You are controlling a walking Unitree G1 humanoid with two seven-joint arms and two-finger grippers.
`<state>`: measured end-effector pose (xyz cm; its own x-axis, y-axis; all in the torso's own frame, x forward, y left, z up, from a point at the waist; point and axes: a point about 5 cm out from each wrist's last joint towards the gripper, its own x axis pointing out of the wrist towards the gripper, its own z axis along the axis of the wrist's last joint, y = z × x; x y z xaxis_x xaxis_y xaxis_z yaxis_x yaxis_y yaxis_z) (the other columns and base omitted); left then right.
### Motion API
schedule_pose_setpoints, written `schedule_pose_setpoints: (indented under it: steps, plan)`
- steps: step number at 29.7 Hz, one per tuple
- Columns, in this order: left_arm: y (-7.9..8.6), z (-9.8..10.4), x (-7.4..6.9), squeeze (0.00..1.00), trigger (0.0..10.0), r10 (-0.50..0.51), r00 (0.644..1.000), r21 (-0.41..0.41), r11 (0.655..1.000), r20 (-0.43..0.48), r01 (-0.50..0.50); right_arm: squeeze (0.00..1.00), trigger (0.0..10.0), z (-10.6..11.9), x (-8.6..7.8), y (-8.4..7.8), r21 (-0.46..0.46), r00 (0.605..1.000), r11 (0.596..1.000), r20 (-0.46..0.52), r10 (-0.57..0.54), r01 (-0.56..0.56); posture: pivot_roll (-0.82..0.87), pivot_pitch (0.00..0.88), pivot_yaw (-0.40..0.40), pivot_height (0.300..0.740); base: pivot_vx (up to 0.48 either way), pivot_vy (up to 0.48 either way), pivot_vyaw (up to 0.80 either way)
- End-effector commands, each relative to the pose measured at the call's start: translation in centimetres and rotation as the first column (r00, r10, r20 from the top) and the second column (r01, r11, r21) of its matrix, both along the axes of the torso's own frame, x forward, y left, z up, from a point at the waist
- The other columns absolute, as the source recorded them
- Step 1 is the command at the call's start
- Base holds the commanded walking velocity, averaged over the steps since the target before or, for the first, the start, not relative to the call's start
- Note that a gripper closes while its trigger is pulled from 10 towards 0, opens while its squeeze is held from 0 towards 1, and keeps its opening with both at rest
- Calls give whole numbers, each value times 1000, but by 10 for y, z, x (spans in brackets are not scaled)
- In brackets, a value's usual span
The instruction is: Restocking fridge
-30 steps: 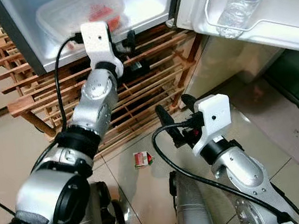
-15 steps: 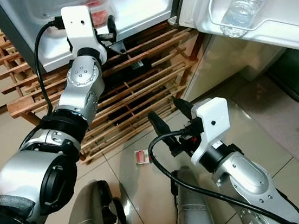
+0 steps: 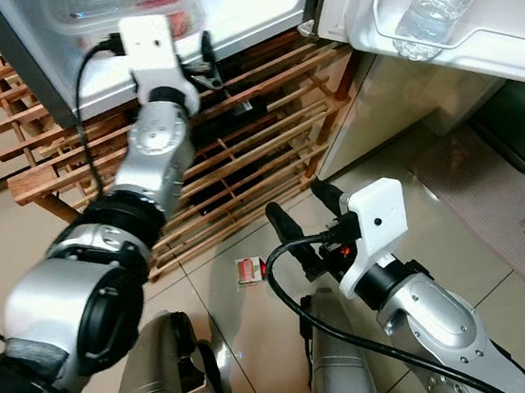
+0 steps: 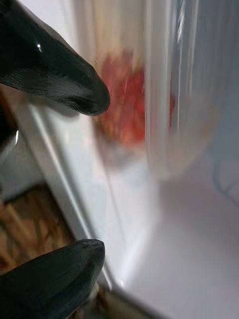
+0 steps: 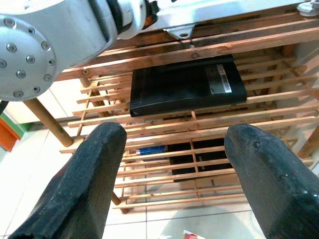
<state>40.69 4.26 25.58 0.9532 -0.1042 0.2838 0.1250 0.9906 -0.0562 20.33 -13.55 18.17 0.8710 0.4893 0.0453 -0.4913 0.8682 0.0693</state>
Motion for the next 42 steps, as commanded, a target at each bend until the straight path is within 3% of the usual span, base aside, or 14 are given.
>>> schedule_pose_setpoints:
  steps: [1, 7, 12, 16, 21, 30, 38, 42]
  plan:
    - [-9, 7, -1, 0, 10000, -19, 1000, -30, 999, -3, 19, 0, 10000, 0, -3, -3, -19, 1000, 1000, 0, -16, 16, -173, 310, -54, 619, 0, 0, 0]
    - [-13, 18, -1, 0, 10000, 18, 999, 45, 999, 45, -20, 0, 10000, -1, -5, -3, -20, 1000, 1000, -5, -23, 23, -186, 309, -45, 619, 0, 0, 0]
    - [-2, 17, 2, 0, 10000, 83, 995, 88, 992, 57, -88, 0, 10000, -4, -8, -2, -17, 999, 999, -17, -34, 34, -183, 312, -40, 619, 0, 0, 0]
    - [8, 17, 4, 0, 10000, 127, 990, 82, 988, 55, -131, 0, 10000, -7, -9, 0, -15, 999, 999, -24, -35, 35, -180, 312, -39, 619, 0, 0, 0]
    - [7, 17, 4, 0, 10000, 139, 989, 80, 986, 53, -143, 0, 10000, -7, -9, 1, -23, 999, 999, -22, -33, 32, -182, 310, -38, 619, 0, 0, 0]
    - [-3, 16, 1, 0, 10000, 28, 998, 59, 998, 61, -31, 0, 10000, -11, -2, -1, -32, 998, 997, -14, -69, 68, -176, 291, -33, 619, 0, 0, 0]
    - [7, 9, 0, 0, 10000, -69, 995, 30, 997, 68, 67, 0, 10000, -19, 13, -3, 0, 992, 992, -35, -123, 123, -101, 247, -14, 619, 0, 0, 0]
    - [21, -6, -6, 0, 10000, -110, 993, 18, 994, 51, 109, 0, 10000, -24, 27, -4, 20, 987, 988, -40, -154, 154, -48, 208, -4, 619, 0, 0, 0]
